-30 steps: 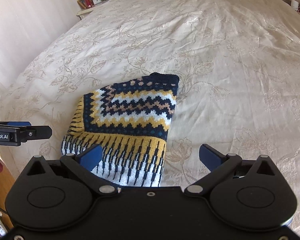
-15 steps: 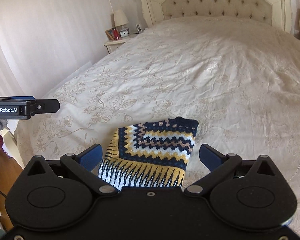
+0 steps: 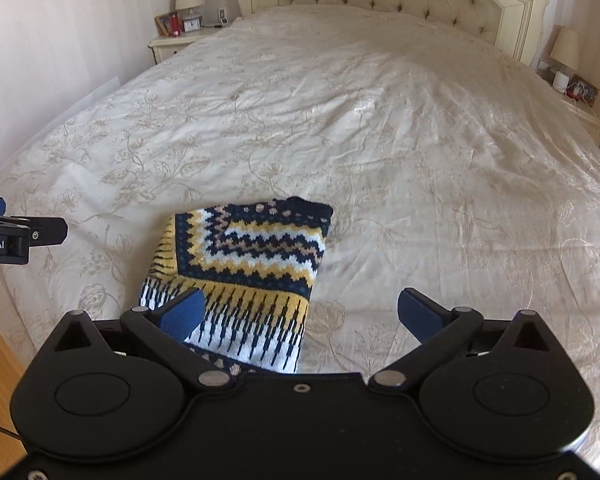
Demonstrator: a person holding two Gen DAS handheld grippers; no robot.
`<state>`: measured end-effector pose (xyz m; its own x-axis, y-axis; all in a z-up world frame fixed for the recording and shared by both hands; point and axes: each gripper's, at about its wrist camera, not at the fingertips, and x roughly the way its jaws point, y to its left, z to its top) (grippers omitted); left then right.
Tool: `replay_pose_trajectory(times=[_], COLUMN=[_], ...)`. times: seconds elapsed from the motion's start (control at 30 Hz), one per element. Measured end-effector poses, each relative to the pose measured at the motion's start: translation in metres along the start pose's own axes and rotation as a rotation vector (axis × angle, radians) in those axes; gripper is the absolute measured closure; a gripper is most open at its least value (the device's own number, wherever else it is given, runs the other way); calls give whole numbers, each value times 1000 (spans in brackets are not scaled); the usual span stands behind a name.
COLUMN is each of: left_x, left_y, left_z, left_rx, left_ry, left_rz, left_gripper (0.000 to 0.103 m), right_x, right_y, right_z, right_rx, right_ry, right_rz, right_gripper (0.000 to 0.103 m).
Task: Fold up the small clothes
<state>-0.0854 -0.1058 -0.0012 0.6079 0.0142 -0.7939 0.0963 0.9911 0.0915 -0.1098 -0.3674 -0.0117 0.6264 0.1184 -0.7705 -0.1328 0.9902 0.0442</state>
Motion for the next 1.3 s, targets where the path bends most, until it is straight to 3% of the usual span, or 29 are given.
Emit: replay_pose_trajectory(times=[0.27,0.47,1.3], left_x=[26,42,57], left_y=[3,4,6], left_z=[-19,-27,-40], left_rx=[-29,-43,-44], left_ry=[162,246,327], left_rz=[-15,-9,-23], left_gripper=[4,11,11], right_x=[11,21,38], right_y=[-1,-4,-6], right_z=[-13,-17,-23], right_rx=[30,78,151], right_ry=[91,135,187], right_rz=[19,21,-6], right_gripper=[1,1,1])
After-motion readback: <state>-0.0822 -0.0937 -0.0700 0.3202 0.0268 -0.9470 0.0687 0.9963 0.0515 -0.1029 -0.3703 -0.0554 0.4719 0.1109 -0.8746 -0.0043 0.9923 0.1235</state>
